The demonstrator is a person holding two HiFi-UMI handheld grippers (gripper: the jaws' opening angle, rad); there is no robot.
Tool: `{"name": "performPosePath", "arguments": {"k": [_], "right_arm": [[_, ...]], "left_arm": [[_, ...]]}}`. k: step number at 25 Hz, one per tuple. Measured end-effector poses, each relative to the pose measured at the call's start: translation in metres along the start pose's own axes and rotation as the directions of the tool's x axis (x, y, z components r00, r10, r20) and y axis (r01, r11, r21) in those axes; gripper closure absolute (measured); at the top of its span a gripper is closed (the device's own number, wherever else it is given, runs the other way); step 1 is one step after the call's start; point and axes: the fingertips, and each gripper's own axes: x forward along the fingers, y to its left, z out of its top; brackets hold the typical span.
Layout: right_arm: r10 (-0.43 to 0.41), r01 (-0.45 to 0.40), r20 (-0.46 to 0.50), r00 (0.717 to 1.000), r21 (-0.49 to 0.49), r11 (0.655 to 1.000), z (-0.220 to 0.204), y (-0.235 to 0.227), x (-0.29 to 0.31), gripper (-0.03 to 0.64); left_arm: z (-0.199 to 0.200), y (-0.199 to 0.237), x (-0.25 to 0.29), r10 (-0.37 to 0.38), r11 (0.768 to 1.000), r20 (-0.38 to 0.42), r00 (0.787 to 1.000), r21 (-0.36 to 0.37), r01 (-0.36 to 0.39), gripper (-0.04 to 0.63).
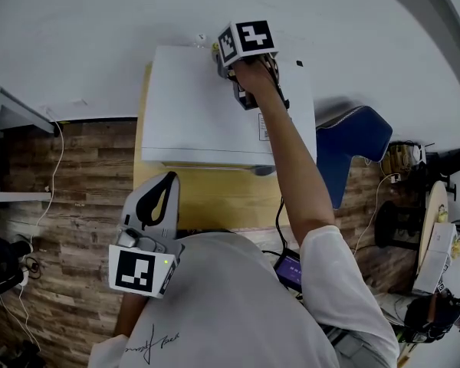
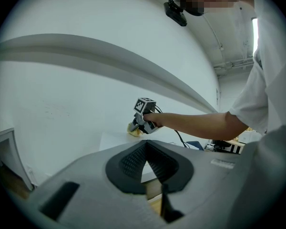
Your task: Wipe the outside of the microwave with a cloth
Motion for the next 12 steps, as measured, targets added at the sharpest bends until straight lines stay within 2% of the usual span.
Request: {"name": "performPosePath", "arguments": {"k": [12], "right_arm": [[0.074,-0.074,0.000,0.997,-0.072,0.995,0.022,0.069,0.025,0.502]], "left_arm": [[0.001,0.016,-0.011,0.050,0.999,0.008,0.999,-0.007,-0.050,0.604]]}}
